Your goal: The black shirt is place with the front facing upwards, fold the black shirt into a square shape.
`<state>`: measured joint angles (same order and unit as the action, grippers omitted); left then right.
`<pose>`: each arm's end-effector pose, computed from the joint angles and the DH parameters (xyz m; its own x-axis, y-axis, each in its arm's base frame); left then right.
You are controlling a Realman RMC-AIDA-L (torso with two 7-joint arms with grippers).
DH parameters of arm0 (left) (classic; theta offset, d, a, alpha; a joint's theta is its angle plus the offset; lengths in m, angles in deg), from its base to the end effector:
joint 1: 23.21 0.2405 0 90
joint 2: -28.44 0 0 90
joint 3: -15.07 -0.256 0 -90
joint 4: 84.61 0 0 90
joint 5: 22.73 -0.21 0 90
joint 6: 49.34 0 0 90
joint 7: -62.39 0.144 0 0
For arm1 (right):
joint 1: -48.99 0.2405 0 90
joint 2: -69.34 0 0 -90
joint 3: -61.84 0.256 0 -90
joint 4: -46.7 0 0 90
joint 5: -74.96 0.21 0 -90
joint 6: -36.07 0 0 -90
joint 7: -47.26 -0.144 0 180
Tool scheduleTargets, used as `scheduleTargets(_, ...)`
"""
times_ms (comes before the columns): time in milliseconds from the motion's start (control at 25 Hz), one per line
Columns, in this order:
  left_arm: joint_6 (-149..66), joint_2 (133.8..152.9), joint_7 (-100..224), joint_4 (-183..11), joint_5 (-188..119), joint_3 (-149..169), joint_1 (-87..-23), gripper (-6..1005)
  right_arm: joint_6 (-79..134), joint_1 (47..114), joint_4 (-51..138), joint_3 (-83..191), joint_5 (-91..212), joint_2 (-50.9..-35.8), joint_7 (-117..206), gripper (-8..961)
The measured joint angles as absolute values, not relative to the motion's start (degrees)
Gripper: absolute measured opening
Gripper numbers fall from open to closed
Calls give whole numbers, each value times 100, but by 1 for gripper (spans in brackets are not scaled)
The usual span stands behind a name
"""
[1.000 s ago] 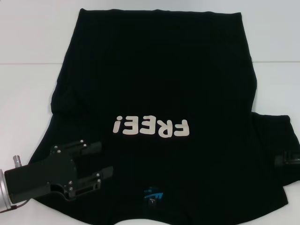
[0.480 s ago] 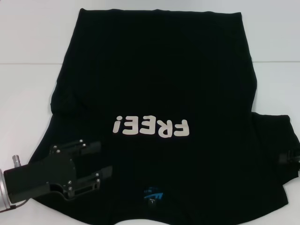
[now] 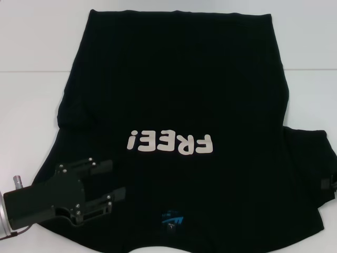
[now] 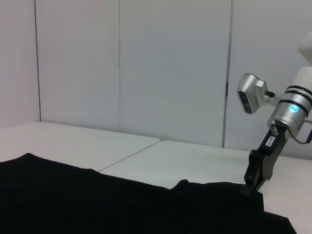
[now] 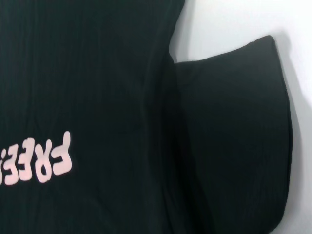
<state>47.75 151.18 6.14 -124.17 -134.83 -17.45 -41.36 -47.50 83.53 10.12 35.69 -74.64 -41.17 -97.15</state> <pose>-0.3006 0.2618 0.0009 0.8095 0.1044 0.5777 0.3395 -0.8861 -0.3155 0.3486 0.3379 0.0615 -0.0463 -0.9466 -0.3191 -0.9894 0.0875 -0.1161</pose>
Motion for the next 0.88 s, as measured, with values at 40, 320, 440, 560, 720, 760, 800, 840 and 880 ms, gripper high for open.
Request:
scheduleTargets(40, 4776, 15119, 614, -12416, -13480, -1744, -4130, 639, -4750, 8353, 1000, 3520, -7464, -4117, -9712, 190)
scheduleTargets(320, 4801, 15121, 614, -12392, -13478, -1674, -4114, 639, -4755, 8358, 965, 3329, -7461, -4122, -9679, 58)
scheduleTargets(440, 4805, 15128, 614, -12390, -13478, -1673, -4114, 639, -4782, 8343, 963, 3328, -7437, -4100, -9623, 46)
scheduleTargets(560, 4810, 15130, 602, -12389, -13478, -1674, -4118, 640, -4823, 8322, 958, 3360, -7426, -4055, -9585, 41)
scheduleTargets(720, 4816, 15120, 577, -12390, -13478, -1675, -4126, 640, -4895, 8246, 795, 3477, -7331, -3976, -9574, 39)
scheduleTargets(760, 4820, 15118, 575, -12390, -13478, -1675, -4126, 640, -4947, 8224, 719, 3529, -7298, -3966, -9574, 39)
scheduleTargets(800, 4822, 15115, 572, -12390, -13478, -1675, -4129, 640, -4997, 8205, 642, 3573, -7263, -3953, -9574, 39)
scheduleTargets(840, 4822, 15113, 570, -12390, -13478, -1675, -4131, 640, -5036, 8191, 574, 3609, -7230, -3939, -9574, 39)
scheduleTargets(880, 4823, 15113, 570, -12390, -13478, -1675, -4135, 640, -5080, 8180, 507, 3630, -7183, -3925, -9573, 39)
